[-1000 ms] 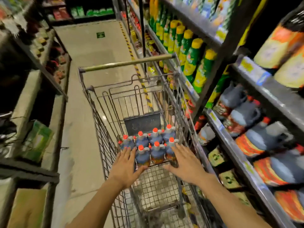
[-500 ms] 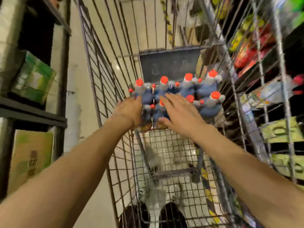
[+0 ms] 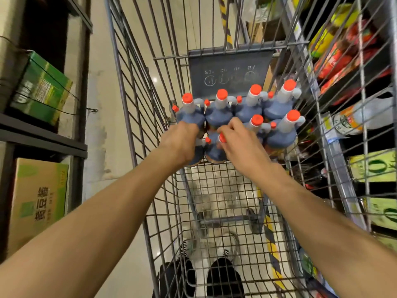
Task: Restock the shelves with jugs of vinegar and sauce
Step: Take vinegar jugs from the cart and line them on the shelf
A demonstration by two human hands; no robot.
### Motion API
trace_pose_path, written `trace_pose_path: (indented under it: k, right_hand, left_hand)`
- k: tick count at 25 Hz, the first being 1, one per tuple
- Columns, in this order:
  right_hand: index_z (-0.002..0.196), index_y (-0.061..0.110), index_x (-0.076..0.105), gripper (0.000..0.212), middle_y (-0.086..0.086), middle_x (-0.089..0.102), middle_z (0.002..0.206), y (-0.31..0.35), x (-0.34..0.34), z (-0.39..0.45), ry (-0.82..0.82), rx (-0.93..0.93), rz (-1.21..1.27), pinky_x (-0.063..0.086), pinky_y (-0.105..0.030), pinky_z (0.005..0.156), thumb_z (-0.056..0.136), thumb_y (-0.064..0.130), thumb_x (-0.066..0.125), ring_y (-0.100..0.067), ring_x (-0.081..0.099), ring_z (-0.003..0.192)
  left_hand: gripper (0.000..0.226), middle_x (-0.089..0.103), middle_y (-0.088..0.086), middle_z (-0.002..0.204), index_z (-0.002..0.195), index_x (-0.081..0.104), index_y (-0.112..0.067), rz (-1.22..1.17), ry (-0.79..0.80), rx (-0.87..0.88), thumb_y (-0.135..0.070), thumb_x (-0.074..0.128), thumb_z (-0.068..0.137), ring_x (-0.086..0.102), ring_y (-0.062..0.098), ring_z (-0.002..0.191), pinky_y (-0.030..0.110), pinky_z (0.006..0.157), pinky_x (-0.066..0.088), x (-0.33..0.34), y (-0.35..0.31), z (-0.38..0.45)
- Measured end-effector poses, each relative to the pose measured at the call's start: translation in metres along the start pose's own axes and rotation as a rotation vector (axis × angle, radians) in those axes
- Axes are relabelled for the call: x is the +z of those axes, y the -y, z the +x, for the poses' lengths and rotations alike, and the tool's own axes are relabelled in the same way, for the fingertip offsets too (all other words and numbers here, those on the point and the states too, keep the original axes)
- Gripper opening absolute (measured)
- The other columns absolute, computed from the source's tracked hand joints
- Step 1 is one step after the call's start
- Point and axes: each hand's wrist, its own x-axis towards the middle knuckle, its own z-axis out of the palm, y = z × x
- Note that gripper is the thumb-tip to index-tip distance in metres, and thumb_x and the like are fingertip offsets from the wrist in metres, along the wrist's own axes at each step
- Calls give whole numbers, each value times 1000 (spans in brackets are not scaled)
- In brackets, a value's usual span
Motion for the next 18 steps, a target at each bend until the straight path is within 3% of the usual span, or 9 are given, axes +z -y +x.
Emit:
trace_pose_path:
  k: [7, 13, 18]
  right_hand:
    - [124, 4, 65, 27, -16, 52, 114, -20, -3, -69, -64, 79, 210, 51, -52, 78, 98, 6, 63, -42, 60, 96]
    - [125, 10, 68, 31, -6, 53, 108, -52, -5, -133, -76, 188, 237, 52, -48, 81, 94, 7, 71, -34, 62, 92]
    - [123, 10, 70, 31, 4, 49, 106, -81, 0, -161, -106, 320, 336, 40, -25, 85, 92, 11, 74, -18, 56, 93]
  left_hand:
    - [24, 69, 10, 111, 113, 67, -18, 168, 25, 150, -23, 67, 90, 68, 38, 102, 43, 77, 53, 1, -29, -20]
    - [22, 69, 8, 110, 107, 66, -19, 178, 58, 338, -34, 61, 91, 66, 37, 105, 37, 67, 38, 27, -85, -42]
    - [25, 68, 6, 108, 107, 66, -23, 18, 0, 401, -40, 62, 90, 65, 35, 102, 36, 65, 36, 47, -109, -48]
